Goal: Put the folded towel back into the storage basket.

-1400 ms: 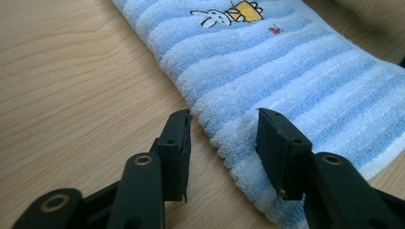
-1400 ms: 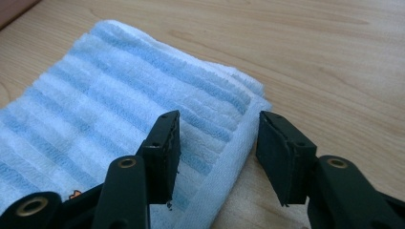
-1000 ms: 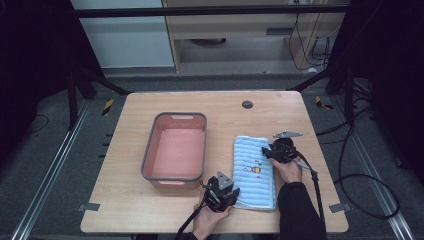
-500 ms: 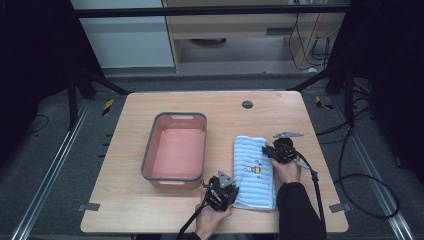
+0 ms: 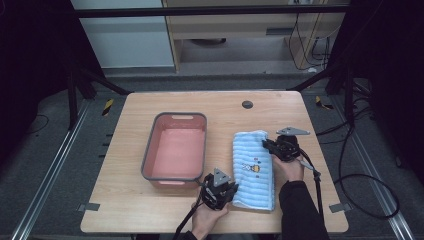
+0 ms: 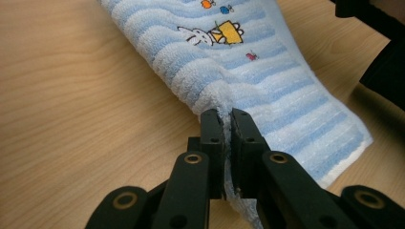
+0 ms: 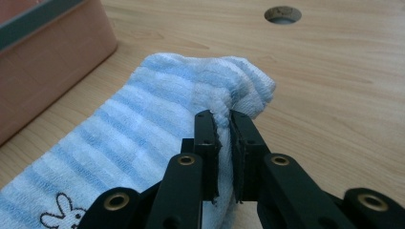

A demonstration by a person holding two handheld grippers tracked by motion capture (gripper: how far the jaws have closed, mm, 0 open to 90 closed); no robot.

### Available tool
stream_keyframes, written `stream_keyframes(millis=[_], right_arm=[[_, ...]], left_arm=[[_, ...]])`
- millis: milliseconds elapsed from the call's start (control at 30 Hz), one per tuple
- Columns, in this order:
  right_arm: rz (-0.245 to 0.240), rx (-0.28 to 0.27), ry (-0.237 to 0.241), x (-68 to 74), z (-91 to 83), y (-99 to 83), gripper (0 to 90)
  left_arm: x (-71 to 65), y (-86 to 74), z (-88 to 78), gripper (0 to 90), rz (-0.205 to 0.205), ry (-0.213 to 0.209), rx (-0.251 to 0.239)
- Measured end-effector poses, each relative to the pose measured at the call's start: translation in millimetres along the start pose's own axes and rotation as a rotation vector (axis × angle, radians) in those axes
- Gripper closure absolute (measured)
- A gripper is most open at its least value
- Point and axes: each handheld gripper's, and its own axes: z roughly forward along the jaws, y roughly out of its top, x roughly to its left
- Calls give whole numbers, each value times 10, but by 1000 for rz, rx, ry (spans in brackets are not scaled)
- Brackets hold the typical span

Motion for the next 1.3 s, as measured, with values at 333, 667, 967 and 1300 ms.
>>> stream_keyframes(millis=[333, 667, 967, 1300], right_arm=[[-25, -46, -17, 114, -136, 155, 828], [-45, -77, -29, 234, -241, 297, 828], [-51, -122, -17, 329, -335, 473, 828], [-54, -157, -12, 423, -404, 676, 828]], left_arm=[[19, 135, -233, 851, 15, -4, -47], [56, 261, -426, 851, 33, -3, -79], [96, 393, -631, 851, 51, 2, -108], [173, 488, -782, 851, 62, 25, -136]])
